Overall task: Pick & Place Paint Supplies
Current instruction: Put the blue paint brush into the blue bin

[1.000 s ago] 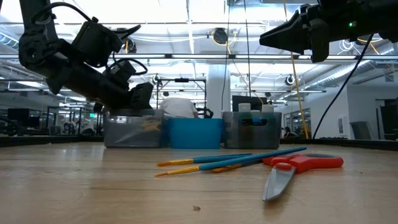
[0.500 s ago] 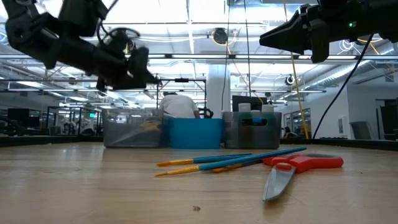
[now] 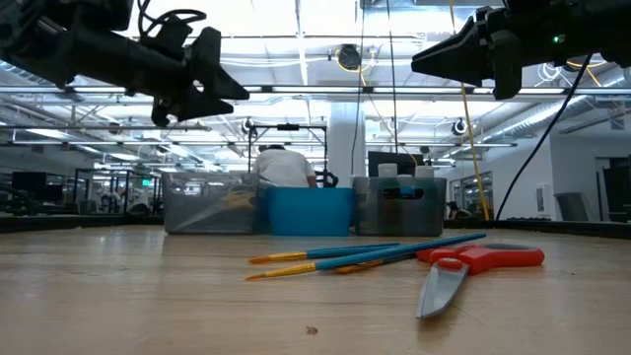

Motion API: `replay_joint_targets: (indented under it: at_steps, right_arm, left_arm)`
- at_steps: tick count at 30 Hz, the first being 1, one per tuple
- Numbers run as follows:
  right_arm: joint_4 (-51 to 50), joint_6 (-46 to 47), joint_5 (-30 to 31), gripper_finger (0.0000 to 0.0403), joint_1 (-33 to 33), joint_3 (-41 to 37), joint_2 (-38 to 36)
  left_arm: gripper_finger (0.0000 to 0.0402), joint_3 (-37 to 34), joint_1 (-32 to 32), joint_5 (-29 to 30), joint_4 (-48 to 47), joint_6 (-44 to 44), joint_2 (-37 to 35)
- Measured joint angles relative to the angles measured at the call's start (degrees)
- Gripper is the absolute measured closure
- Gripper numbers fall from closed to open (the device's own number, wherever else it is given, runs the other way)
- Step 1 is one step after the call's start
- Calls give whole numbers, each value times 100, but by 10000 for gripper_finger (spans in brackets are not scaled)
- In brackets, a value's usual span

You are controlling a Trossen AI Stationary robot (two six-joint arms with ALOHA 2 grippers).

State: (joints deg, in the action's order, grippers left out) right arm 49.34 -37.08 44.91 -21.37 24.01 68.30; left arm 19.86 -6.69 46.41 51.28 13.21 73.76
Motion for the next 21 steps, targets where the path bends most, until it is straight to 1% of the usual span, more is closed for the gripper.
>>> replay_joint_targets:
  at_steps: [3, 6, 7, 9, 12, 14, 17, 19, 21]
  right_arm:
    - [2, 56, 0, 303, 1, 0, 1]
    - [15, 602, -30, 303, 0, 0, 1]
    - [17, 764, -144, 303, 2, 0, 1]
    - [18, 992, -565, 302, 3, 0, 0]
    - [-74, 1505, -1575, 295, 1, 45, 0]
    - [-595, 2034, -2202, 288, 0, 270, 1]
    - [-1981, 2908, -2848, 270, -23, 919, 132]
    - [-2903, 3386, -3028, 255, -90, 1416, 407]
    - [-3480, 3683, -3174, 241, -178, 1864, 807]
  left_arm:
    - [174, 2, -20, -9, -8, 108, 2]
    - [174, 2, -17, -235, 0, 217, 1]
    - [174, 2, -14, -323, -5, 223, 2]
    - [174, 2, -14, -406, -2, 230, 2]
    - [174, 2, -14, -444, -2, 230, 2]
    - [174, 2, -9, -442, -1, 230, 2]
    - [174, 2, 35, -446, -2, 232, 2]
    - [174, 2, 76, -445, -4, 297, 2]
    - [174, 4, 111, -445, -4, 385, 2]
